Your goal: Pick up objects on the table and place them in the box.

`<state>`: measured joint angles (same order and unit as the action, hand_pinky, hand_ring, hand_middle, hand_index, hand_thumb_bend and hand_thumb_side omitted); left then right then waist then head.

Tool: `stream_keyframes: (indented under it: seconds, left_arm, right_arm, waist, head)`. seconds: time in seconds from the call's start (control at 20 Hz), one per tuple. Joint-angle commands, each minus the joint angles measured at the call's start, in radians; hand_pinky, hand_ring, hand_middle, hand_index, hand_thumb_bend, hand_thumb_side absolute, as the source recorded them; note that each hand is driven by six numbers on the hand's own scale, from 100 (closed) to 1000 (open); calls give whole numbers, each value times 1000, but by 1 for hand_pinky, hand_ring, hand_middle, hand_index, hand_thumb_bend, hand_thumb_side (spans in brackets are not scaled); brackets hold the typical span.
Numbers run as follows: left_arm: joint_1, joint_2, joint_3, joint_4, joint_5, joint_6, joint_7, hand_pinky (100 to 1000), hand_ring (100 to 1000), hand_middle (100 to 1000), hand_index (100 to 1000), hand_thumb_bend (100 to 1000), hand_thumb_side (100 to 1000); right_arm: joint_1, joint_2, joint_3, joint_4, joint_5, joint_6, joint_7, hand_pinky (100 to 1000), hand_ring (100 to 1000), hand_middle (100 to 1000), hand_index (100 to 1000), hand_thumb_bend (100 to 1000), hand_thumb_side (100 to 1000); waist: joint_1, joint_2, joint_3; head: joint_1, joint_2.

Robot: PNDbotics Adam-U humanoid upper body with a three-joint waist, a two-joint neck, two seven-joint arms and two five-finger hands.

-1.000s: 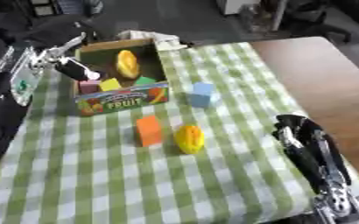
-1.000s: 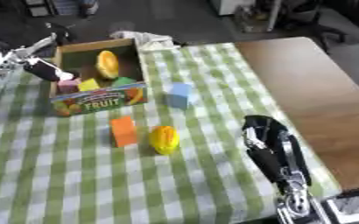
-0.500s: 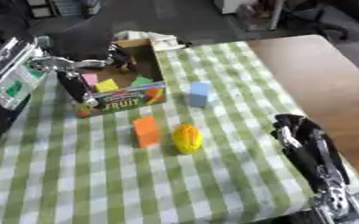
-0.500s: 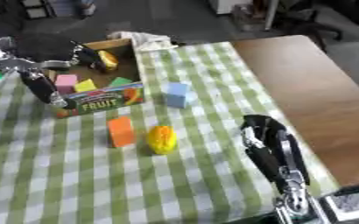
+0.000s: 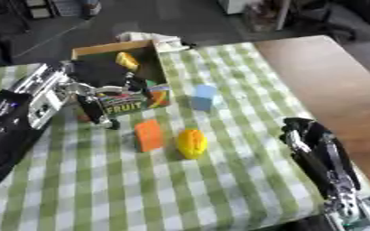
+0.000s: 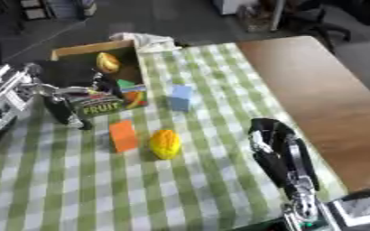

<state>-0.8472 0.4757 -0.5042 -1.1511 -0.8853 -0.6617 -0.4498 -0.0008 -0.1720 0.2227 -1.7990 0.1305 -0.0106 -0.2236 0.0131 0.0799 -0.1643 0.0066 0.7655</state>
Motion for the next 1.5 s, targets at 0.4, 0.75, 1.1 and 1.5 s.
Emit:
stream_keyframes:
  seconds: [0.4, 0.75, 1.1, 1.5]
  left_arm:
    - [11, -28, -23, 28, -23, -127, -90, 773, 735, 746, 868, 478, 100]
    - [23, -49, -20, 35, -53, -124, -64, 774, 740, 752, 871, 448, 100]
    - [31, -62, -19, 49, -83, -130, -53, 735, 663, 658, 802, 398, 100]
    - [24, -11, 17, -2, -21, -67, -47, 637, 494, 461, 641, 282, 100]
  right_arm:
    - [-13, -7, 0, -6, -3, 0, -3, 642, 586, 573, 692, 100, 538]
    - [-15, -7, 2, -6, -4, 0, 0, 643, 586, 573, 692, 100, 538]
    - [-16, -7, 3, -7, -6, 0, 2, 643, 586, 573, 692, 100, 537]
    - [-15, -7, 1, -7, -5, 1, 0, 643, 586, 573, 692, 100, 537]
  waist:
    - [0, -7, -4]
    - [-1, -5, -5]
    - [-3, -4, -5]
    - [-4, -5, -2]
  head:
    - [2, 4]
    - [4, 4]
    - [3, 4]
    - [-1, 4]
